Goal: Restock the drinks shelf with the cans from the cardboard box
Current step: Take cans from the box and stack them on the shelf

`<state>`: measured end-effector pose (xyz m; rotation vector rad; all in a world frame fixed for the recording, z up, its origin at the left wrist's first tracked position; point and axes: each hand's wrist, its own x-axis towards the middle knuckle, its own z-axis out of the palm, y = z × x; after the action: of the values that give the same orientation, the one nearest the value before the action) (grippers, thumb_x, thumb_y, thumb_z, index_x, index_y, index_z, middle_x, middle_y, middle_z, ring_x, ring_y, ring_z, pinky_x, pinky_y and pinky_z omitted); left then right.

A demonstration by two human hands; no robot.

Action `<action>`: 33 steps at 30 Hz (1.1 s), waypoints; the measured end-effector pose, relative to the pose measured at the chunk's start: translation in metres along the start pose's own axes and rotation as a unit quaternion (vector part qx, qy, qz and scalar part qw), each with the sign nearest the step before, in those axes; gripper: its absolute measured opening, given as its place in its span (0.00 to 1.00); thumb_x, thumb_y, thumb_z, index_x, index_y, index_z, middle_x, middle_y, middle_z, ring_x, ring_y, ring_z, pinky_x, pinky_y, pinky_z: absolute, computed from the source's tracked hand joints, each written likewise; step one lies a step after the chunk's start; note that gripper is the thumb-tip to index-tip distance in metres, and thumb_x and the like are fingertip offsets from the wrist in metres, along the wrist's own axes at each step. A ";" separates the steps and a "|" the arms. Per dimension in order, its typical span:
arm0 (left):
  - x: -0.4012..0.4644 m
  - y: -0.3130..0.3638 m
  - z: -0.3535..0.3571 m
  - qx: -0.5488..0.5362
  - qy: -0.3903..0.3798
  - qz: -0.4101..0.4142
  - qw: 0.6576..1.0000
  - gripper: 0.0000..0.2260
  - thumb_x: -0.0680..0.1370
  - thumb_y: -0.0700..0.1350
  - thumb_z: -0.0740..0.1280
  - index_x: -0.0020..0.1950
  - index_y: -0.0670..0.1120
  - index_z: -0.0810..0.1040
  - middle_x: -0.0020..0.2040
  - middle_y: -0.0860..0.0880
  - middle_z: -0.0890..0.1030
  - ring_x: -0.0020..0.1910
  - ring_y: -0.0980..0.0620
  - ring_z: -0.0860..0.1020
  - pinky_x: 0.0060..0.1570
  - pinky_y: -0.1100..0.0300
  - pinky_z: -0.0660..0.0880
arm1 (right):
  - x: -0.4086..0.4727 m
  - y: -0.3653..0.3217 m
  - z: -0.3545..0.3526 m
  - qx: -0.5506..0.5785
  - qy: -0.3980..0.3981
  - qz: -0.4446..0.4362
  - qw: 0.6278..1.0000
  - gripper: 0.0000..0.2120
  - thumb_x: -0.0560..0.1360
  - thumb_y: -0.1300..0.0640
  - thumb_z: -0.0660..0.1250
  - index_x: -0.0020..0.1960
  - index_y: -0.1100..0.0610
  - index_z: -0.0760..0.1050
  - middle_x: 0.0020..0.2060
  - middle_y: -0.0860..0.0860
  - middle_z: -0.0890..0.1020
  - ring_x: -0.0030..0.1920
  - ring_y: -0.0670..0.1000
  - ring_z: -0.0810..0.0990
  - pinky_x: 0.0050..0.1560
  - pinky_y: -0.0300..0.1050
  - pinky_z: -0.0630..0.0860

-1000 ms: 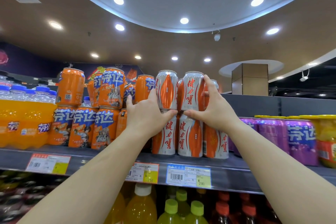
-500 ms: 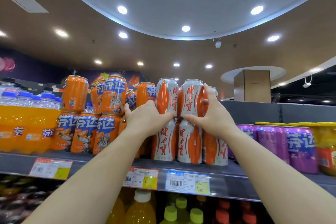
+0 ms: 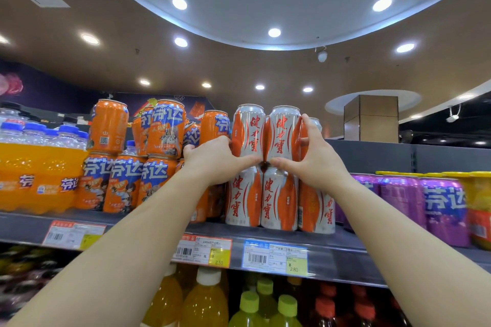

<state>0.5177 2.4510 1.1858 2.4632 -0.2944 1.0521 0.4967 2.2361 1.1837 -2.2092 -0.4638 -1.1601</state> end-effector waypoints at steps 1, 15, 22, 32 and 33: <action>0.000 0.000 0.000 0.009 0.008 0.000 1.000 0.39 0.65 0.79 0.57 0.63 0.52 0.72 0.58 0.54 0.80 0.60 0.48 0.77 0.69 0.38 0.59 | 0.000 0.000 -0.001 0.003 -0.002 0.000 1.000 0.54 0.66 0.40 0.76 0.79 0.42 0.43 0.69 0.50 0.72 0.65 0.50 0.75 0.55 0.47 0.74; 0.004 -0.002 -0.002 0.000 -0.029 0.000 1.000 0.31 0.69 0.75 0.59 0.59 0.53 0.75 0.46 0.58 0.76 0.56 0.49 0.77 0.70 0.38 0.59 | 0.002 -0.006 -0.007 0.020 -0.037 0.024 0.999 0.49 0.68 0.43 0.76 0.79 0.47 0.50 0.66 0.48 0.75 0.56 0.42 0.73 0.45 0.38 0.72; 0.001 -0.003 -0.002 -0.013 -0.020 0.012 1.000 0.30 0.71 0.73 0.61 0.65 0.55 0.71 0.61 0.54 0.79 0.63 0.48 0.75 0.71 0.36 0.53 | 0.002 -0.007 -0.006 0.007 -0.079 0.035 0.996 0.53 0.65 0.42 0.78 0.79 0.47 0.50 0.67 0.47 0.74 0.65 0.48 0.76 0.56 0.48 0.77; 0.004 -0.004 -0.007 -0.022 -0.049 0.014 0.998 0.29 0.72 0.70 0.62 0.65 0.54 0.72 0.60 0.54 0.79 0.63 0.48 0.75 0.70 0.36 0.60 | 0.004 -0.010 -0.009 0.002 -0.105 0.052 0.993 0.57 0.65 0.44 0.79 0.80 0.46 0.44 0.69 0.47 0.73 0.66 0.50 0.75 0.58 0.49 0.76; 0.004 -0.003 -0.007 -0.021 -0.049 0.014 0.998 0.29 0.72 0.70 0.62 0.65 0.54 0.72 0.60 0.54 0.79 0.63 0.47 0.76 0.70 0.36 0.60 | 0.004 -0.011 -0.009 0.002 -0.107 0.055 0.993 0.57 0.65 0.45 0.79 0.80 0.47 0.44 0.69 0.47 0.73 0.66 0.50 0.75 0.58 0.49 0.76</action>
<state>0.5172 2.4573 1.1921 2.4838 -0.3795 0.9288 0.4873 2.2382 1.1950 -2.3355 -0.4246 -0.8684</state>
